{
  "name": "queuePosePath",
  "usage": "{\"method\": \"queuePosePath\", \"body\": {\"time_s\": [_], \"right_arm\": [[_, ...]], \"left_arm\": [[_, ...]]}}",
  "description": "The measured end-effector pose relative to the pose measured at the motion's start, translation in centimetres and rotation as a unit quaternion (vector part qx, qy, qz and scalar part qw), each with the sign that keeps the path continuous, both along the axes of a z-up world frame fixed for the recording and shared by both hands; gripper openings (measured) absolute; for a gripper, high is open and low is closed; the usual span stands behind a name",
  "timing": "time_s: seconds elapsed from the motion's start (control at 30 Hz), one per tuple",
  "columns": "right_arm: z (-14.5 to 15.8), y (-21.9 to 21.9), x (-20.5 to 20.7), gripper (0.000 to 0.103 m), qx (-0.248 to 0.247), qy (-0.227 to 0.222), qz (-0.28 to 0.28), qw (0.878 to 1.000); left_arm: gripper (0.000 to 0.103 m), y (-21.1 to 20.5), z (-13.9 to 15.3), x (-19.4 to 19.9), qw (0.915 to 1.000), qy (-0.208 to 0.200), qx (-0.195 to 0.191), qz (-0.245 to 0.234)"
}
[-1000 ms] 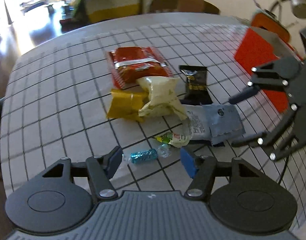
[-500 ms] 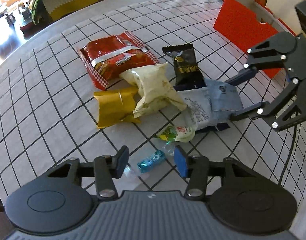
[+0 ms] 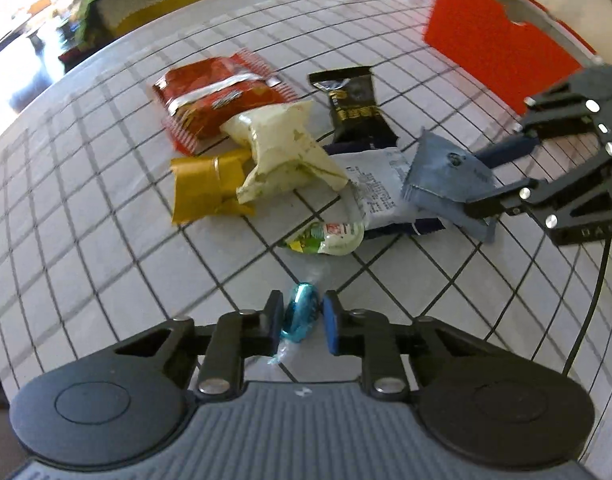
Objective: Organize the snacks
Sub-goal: 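Grasp the small teal candy with the left gripper, then grasp the light blue packet with the right gripper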
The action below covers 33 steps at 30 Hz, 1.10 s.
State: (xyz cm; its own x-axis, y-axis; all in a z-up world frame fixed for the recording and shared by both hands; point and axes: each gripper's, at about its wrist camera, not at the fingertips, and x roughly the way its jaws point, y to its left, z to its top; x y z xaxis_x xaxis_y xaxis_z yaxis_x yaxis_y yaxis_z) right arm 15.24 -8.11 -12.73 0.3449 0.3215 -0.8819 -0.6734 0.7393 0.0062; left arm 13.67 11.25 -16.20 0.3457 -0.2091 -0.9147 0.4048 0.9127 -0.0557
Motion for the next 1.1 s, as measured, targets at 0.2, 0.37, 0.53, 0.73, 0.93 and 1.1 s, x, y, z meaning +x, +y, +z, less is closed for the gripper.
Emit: {"method": "queuePosePath", "body": {"time_s": [0.2, 0.37, 0.53, 0.73, 0.93, 1.1], "right_arm": [[0.2, -0.7, -0.5, 0.02, 0.009, 0.001, -0.054, 0.998], [0.5, -1.8, -1.3, 0.019, 0.014, 0.004, -0.072, 0.997], [0.6, -1.7, -2.4, 0.021, 0.007, -0.006, -0.043, 0.999], [1.3, -1.3, -2.0, 0.086, 0.022, -0.031, -0.015, 0.999], [0.5, -0.4, -0.7, 0.082, 0.016, -0.034, 0.013, 0.999], [-1.1, 0.3, -0.1, 0.071, -0.006, -0.015, 0.014, 1.0]], "left_arm": [[0.012, -1.3, 0.0, -2.1, 0.997, -0.004, 0.001, 0.078], [0.012, -0.5, -0.1, -2.8, 0.9856, -0.004, -0.028, 0.167], [0.012, -0.4, 0.0, -3.9, 0.98, -0.011, -0.036, 0.196], [0.012, -0.3, 0.0, -5.2, 0.9758, -0.012, -0.041, 0.214], [0.012, 0.2, 0.1, -6.1, 0.9703, -0.018, -0.046, 0.237], [0.012, 0.3, 0.2, -6.4, 0.9672, -0.018, -0.051, 0.248]]}}
